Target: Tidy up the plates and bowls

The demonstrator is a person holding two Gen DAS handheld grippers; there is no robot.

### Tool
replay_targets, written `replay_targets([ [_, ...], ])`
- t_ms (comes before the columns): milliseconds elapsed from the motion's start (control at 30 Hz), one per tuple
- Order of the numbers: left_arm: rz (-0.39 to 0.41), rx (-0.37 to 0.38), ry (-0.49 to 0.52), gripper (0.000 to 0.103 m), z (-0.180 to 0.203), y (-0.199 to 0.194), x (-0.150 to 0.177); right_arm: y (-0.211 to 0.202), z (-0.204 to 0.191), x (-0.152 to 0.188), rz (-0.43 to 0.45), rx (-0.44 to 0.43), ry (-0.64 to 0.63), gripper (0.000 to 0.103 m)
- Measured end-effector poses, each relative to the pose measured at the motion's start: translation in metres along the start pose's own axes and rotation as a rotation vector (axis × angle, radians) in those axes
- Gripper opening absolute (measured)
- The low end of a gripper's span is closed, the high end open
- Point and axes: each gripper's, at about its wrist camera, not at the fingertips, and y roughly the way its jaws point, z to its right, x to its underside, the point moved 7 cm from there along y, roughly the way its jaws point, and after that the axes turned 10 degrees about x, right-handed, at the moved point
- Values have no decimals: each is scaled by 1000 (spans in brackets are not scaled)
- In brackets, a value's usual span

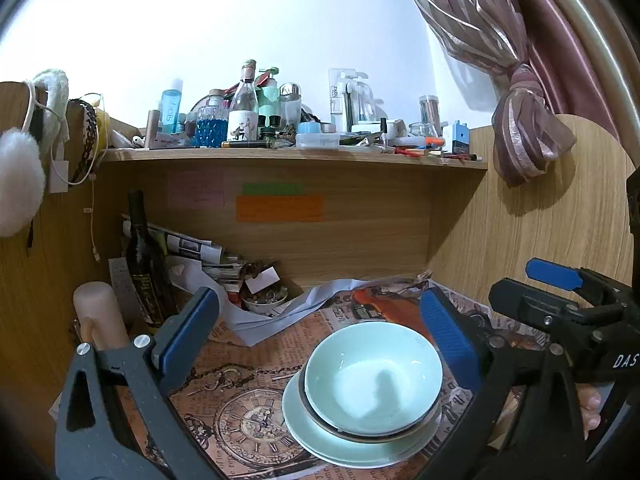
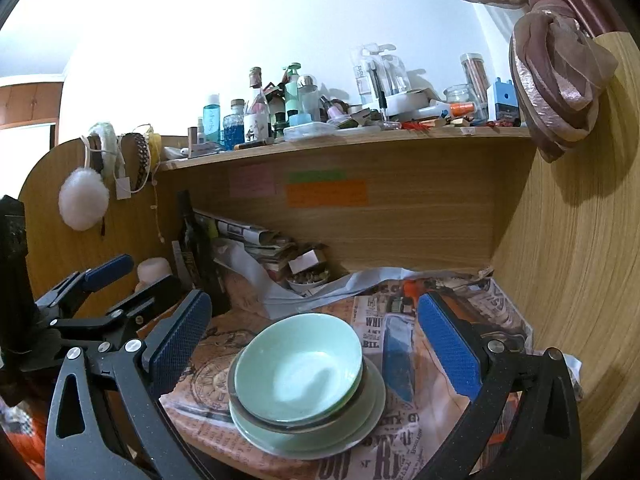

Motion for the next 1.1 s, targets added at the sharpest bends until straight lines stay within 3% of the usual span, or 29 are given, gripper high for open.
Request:
replay_targets([
  [1100,-11,6,-6,103,1,5,3,-1,-5,1,-3,-1,17,103],
])
